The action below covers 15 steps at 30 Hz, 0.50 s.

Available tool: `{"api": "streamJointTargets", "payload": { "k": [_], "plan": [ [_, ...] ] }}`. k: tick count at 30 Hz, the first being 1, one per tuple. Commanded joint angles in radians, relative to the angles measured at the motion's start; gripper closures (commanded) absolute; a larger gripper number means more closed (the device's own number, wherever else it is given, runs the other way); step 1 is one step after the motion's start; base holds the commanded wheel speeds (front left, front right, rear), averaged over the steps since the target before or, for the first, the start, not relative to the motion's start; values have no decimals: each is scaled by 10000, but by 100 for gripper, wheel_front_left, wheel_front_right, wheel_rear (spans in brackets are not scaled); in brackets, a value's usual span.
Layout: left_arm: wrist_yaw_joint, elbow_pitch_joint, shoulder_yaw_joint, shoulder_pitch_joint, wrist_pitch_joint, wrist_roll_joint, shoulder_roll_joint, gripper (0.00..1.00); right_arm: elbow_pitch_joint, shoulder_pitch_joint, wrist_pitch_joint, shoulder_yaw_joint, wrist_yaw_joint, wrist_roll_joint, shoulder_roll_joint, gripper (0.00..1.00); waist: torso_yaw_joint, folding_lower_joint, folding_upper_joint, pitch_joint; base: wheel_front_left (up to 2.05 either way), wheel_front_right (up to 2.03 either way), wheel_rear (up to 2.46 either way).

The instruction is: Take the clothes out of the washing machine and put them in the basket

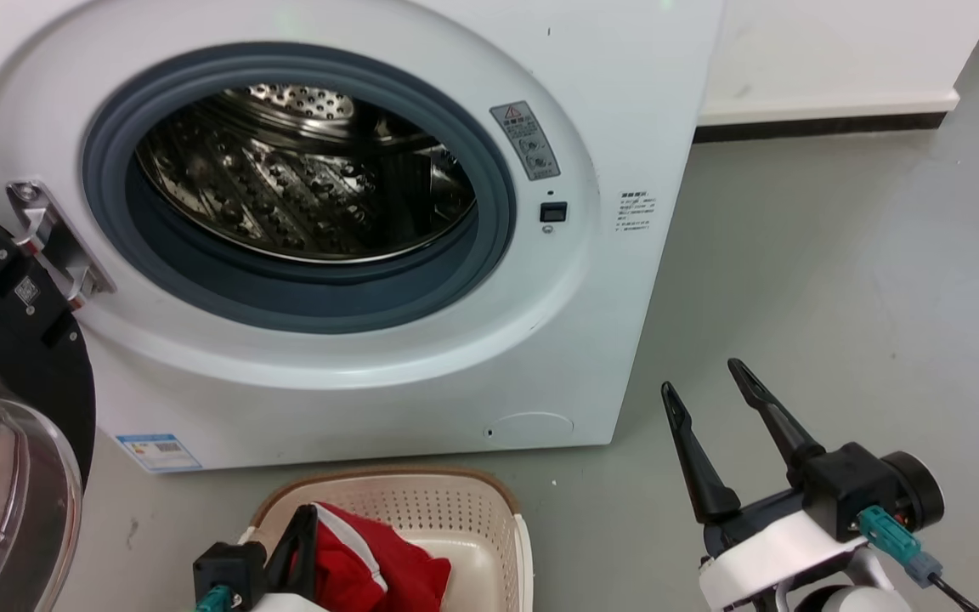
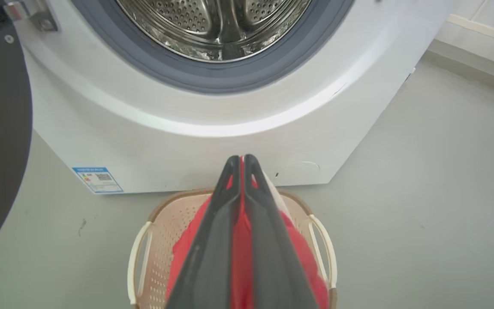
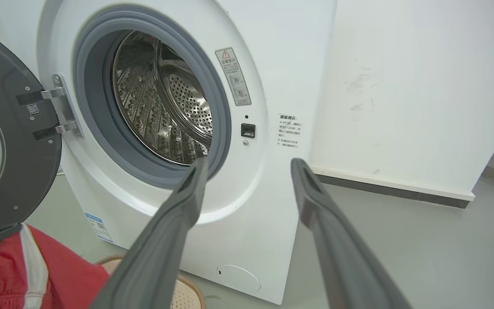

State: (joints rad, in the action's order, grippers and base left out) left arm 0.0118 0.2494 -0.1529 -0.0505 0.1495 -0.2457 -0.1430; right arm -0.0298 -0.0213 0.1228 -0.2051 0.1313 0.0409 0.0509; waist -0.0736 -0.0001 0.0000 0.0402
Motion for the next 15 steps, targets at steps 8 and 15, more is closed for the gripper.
{"api": "streamJointTargets", "payload": {
  "k": [8,15],
  "plan": [
    [-57,2870,-187,1291,927,-61,418,100,75,-874,261,-316,-11,98,-13,0,-571,1,0,1530,0,0,0],
    [-119,4647,-296,2651,1140,179,450,100,85,-1485,458,-429,-11,156,-15,0,-1089,1,0,2970,0,0,0]
  ]
}}
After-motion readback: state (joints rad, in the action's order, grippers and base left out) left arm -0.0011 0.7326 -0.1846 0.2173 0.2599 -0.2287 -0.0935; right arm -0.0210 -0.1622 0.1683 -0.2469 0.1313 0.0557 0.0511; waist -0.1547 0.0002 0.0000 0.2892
